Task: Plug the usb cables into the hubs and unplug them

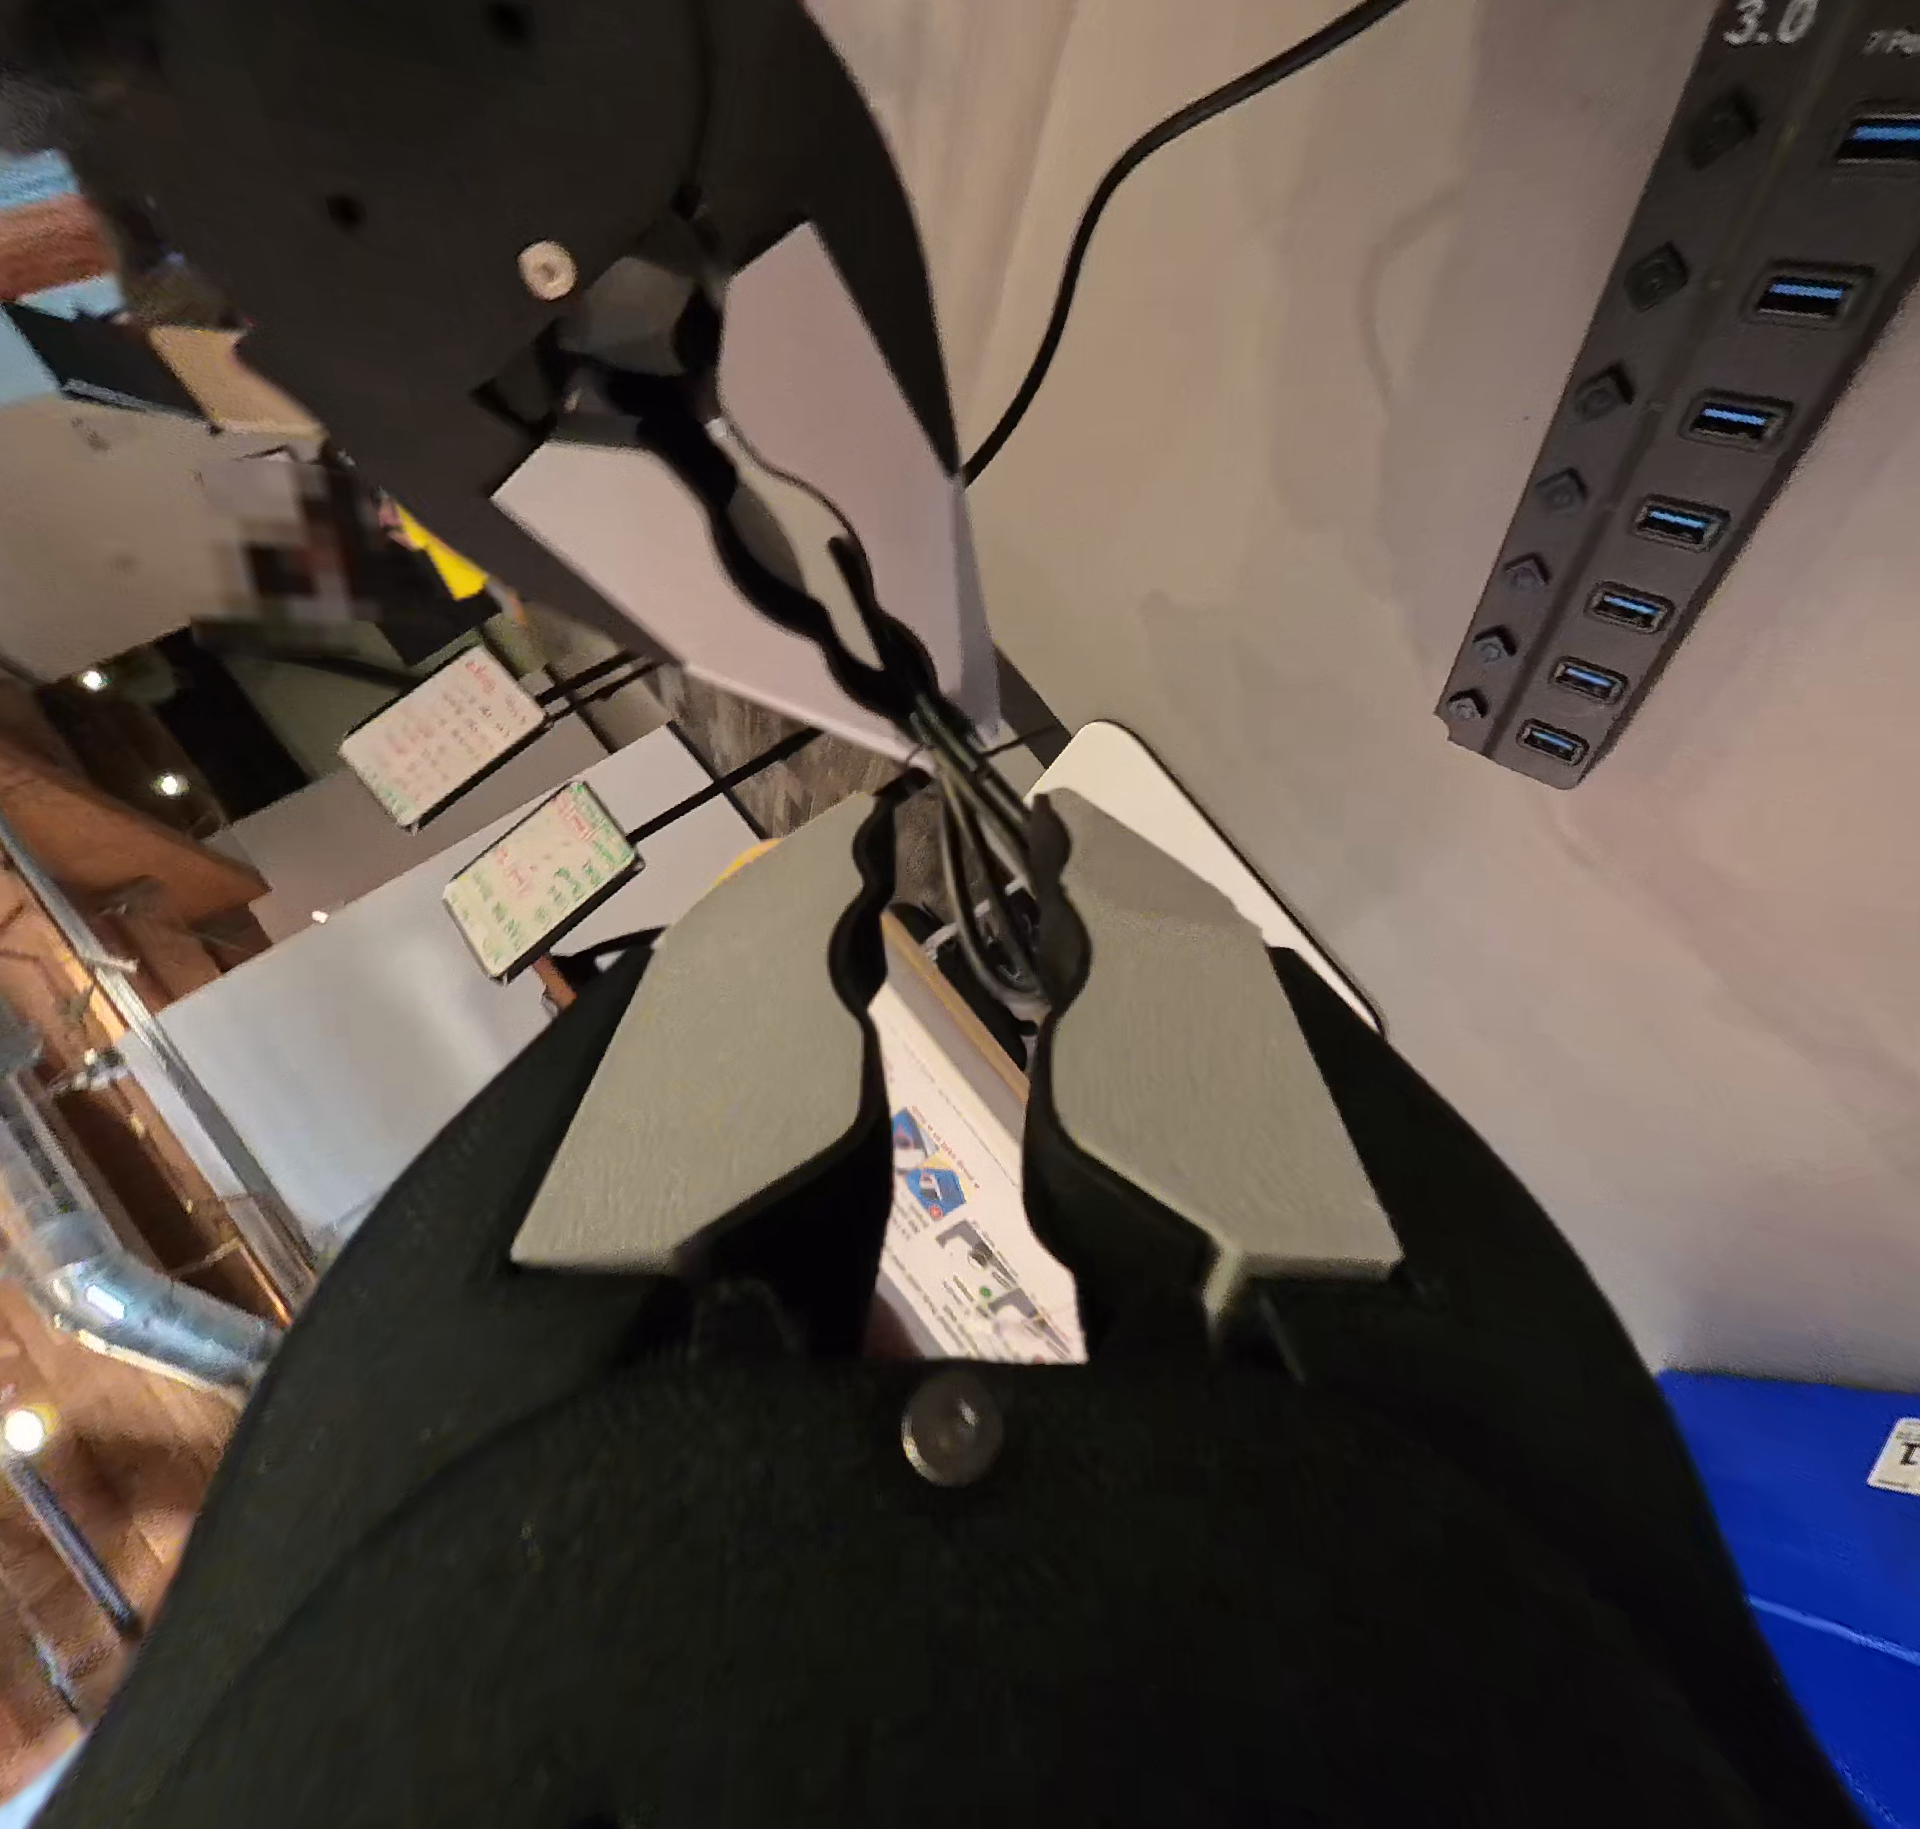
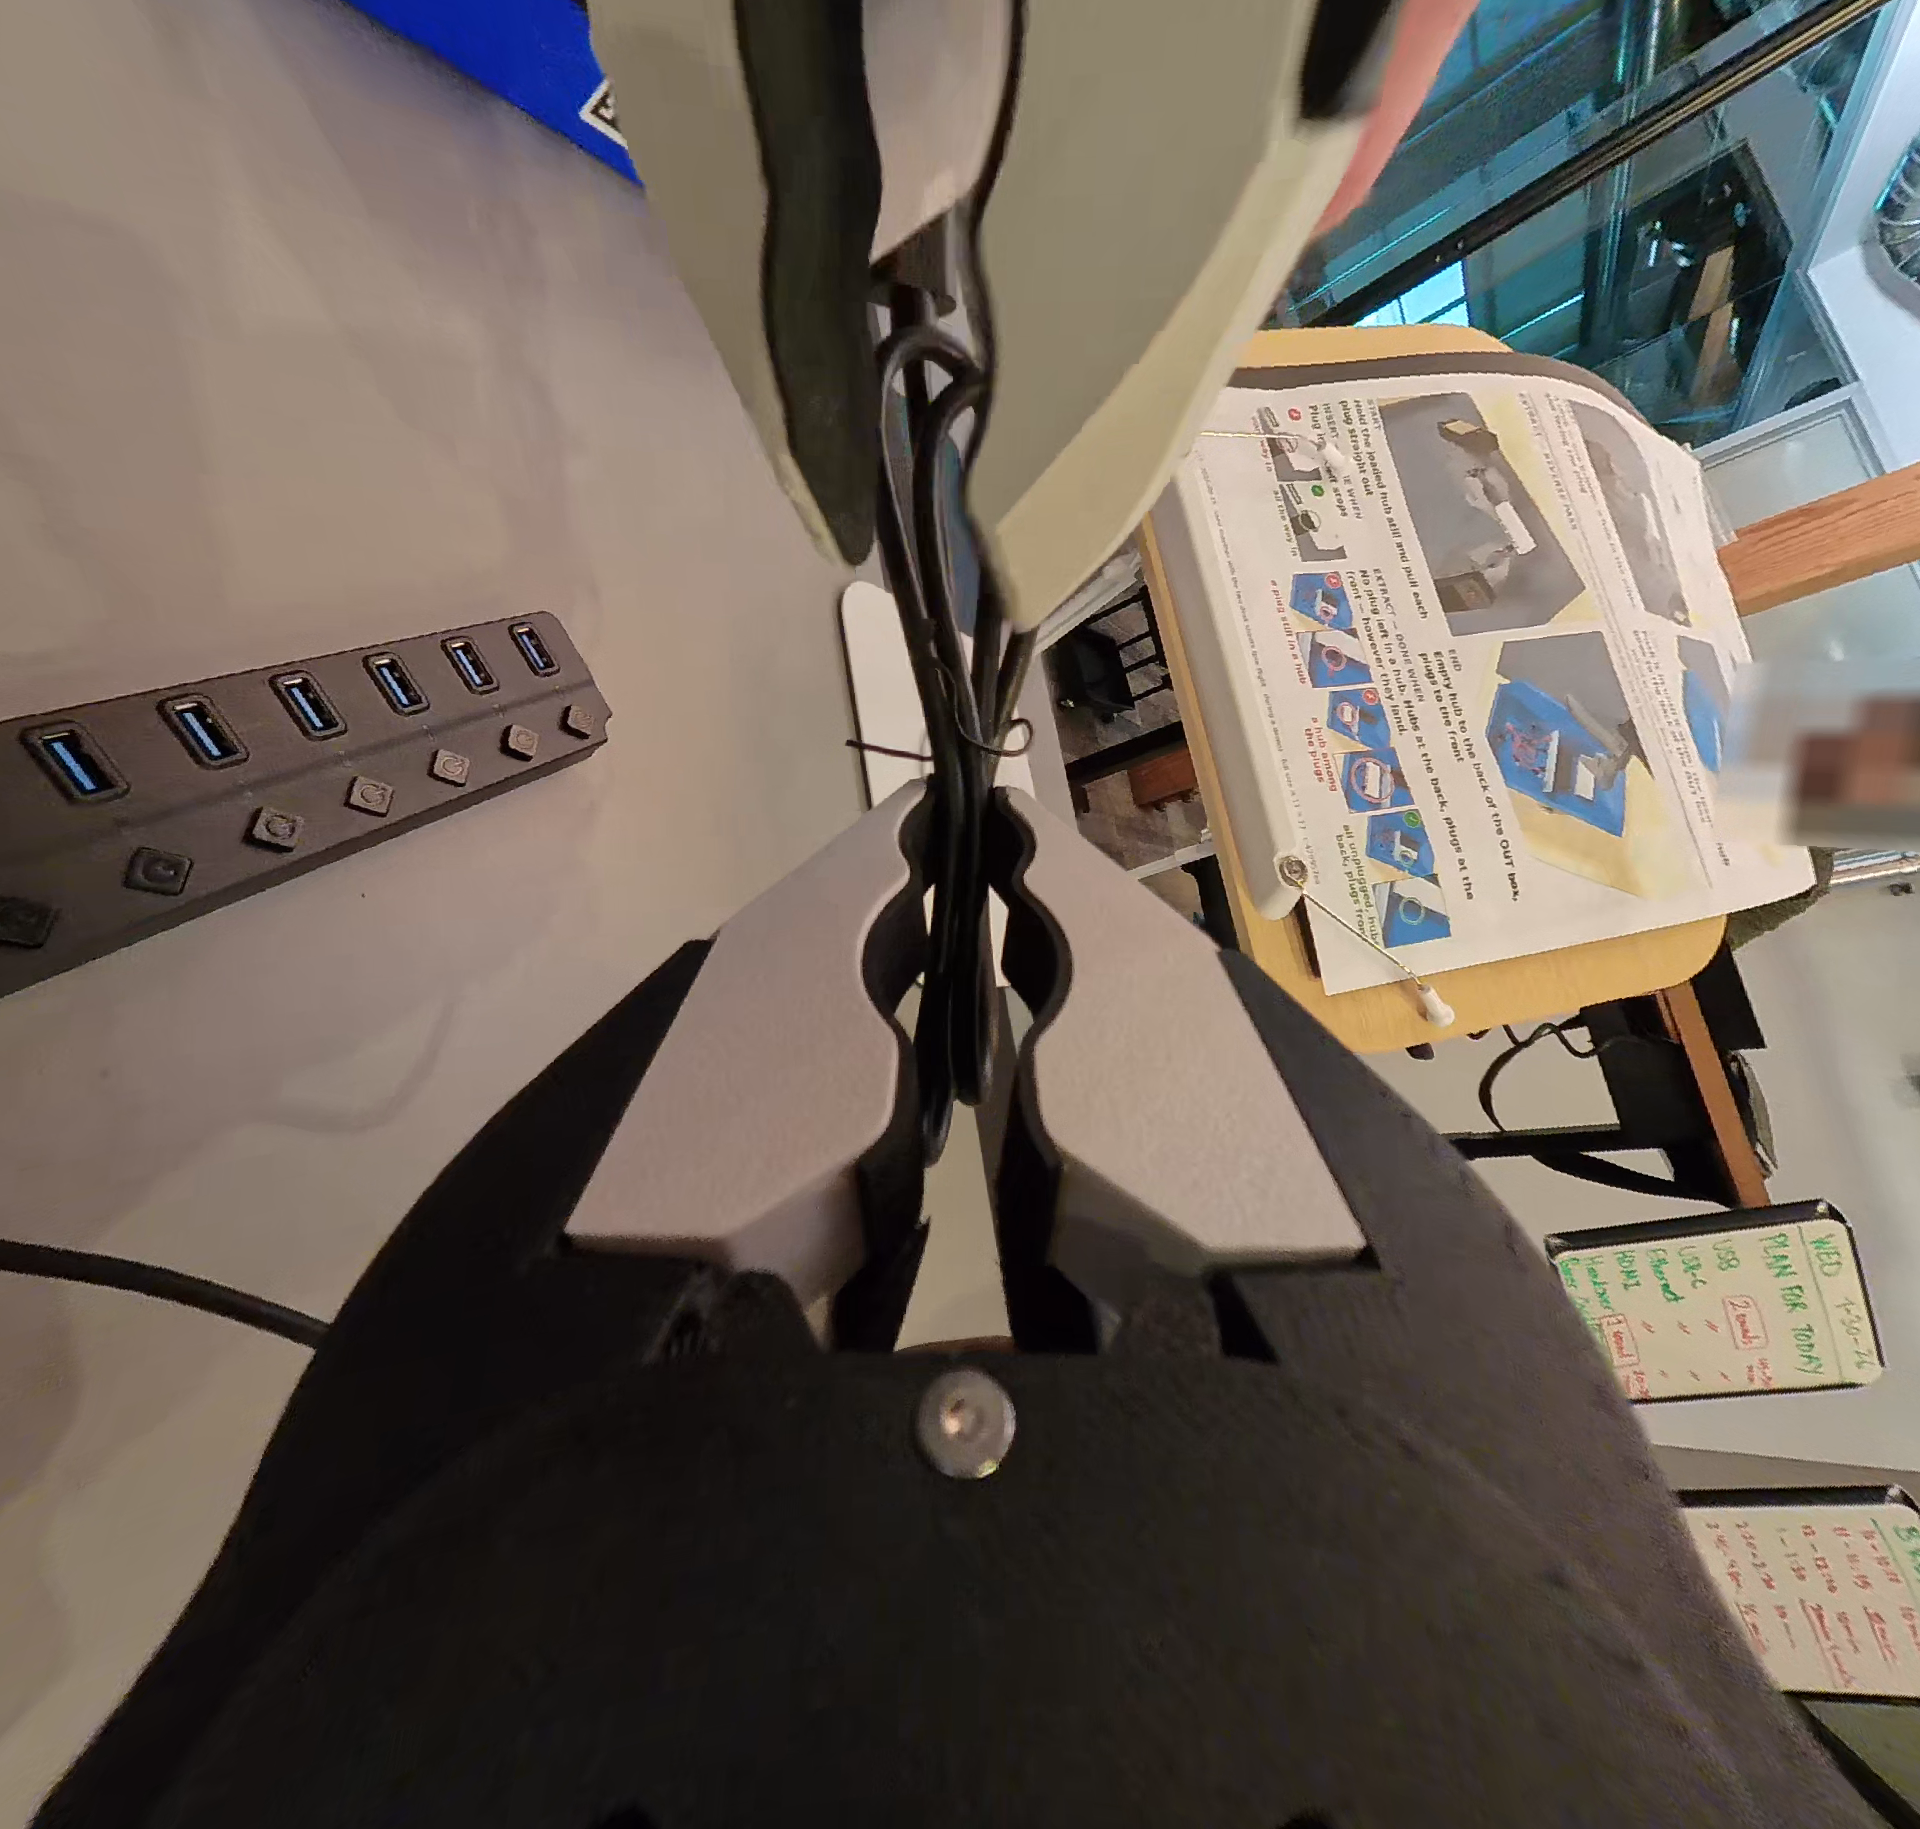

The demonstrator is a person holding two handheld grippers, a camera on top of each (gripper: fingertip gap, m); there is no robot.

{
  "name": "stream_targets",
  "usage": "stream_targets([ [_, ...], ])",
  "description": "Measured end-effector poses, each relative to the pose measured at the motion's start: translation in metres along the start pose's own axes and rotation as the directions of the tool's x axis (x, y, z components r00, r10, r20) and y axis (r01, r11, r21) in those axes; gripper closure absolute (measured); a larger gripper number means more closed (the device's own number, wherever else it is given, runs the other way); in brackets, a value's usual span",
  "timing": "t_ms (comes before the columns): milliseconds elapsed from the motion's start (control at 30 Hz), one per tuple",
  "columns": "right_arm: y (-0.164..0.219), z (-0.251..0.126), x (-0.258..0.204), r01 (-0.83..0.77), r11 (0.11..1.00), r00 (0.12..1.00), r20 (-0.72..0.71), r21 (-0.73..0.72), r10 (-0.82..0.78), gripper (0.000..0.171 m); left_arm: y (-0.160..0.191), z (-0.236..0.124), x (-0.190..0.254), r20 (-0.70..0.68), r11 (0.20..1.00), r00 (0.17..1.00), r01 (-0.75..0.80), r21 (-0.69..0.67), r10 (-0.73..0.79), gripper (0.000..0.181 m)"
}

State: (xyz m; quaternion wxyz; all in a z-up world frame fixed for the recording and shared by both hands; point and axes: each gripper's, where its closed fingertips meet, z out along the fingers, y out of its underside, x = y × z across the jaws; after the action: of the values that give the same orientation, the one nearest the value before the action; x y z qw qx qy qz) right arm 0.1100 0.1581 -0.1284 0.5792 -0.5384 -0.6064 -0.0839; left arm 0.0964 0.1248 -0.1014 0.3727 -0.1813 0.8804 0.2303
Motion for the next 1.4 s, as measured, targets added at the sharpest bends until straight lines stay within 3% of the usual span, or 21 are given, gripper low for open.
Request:
stream_targets([
  [100, 0.0, -0.001, 0.002, 0.006, 1.0, 1.0, -0.01, -0.001, -0.006, 0.167, 0.009, -0.02, -0.014, 0.08, 0.985, 0.982, 0.171, 0.011, -0.172, 0.147],
  [200, -0.001, -0.002, 0.005, 0.009, 1.0, 1.0, -0.026, 0.004, -0.009, 0.167, 0.035, -0.041, -0.022, 0.196, 0.904, 0.885, 0.427, 0.025, -0.423, 0.134],
  [333, -0.002, -0.004, 0.008, 0.009, 1.0, 0.999, -0.043, 0.009, -0.009, 0.166, 0.062, -0.044, 0.006, 0.203, 0.641, 0.615, 0.761, 0.102, -0.762, 0.115],
  [467, -0.005, -0.005, 0.009, 0.006, 1.0, 0.999, -0.045, 0.017, -0.005, 0.167, 0.048, -0.026, 0.031, 0.039, 0.343, 0.348, 0.891, 0.298, -0.937, 0.107],
  [600, -0.008, -0.007, 0.01, 0.003, 1.0, 0.999, -0.05, 0.027, -0.002, 0.167, 0.038, 0.006, 0.044, -0.073, 0.197, 0.235, 0.919, 0.341, -0.969, 0.104],
  [767, -0.009, -0.01, 0.014, -0.01, 0.999, 0.998, -0.057, 0.039, 0.012, 0.167, 0.022, 0.036, 0.038, -0.193, 0.054, 0.149, 0.903, 0.426, -0.97, 0.106],
  [900, -0.009, -0.01, 0.014, -0.01, 0.999, 0.998, -0.055, 0.04, 0.012, 0.167, 0.014, 0.034, 0.013, -0.224, -0.012, 0.133, 0.837, 0.546, -0.965, 0.12],
  [1167, -0.011, -0.012, 0.014, -0.007, 0.999, 0.998, -0.057, 0.044, 0.009, 0.167, 0.001, 0.035, -0.009, -0.345, -0.149, 0.089, 0.781, 0.606, -0.934, 0.15],
  [1400, -0.011, -0.013, 0.015, -0.005, 0.999, 0.998, -0.059, 0.048, 0.008, 0.167, 0.001, 0.034, -0.006, -0.365, -0.176, 0.069, 0.783, 0.597, -0.928, 0.172],
])
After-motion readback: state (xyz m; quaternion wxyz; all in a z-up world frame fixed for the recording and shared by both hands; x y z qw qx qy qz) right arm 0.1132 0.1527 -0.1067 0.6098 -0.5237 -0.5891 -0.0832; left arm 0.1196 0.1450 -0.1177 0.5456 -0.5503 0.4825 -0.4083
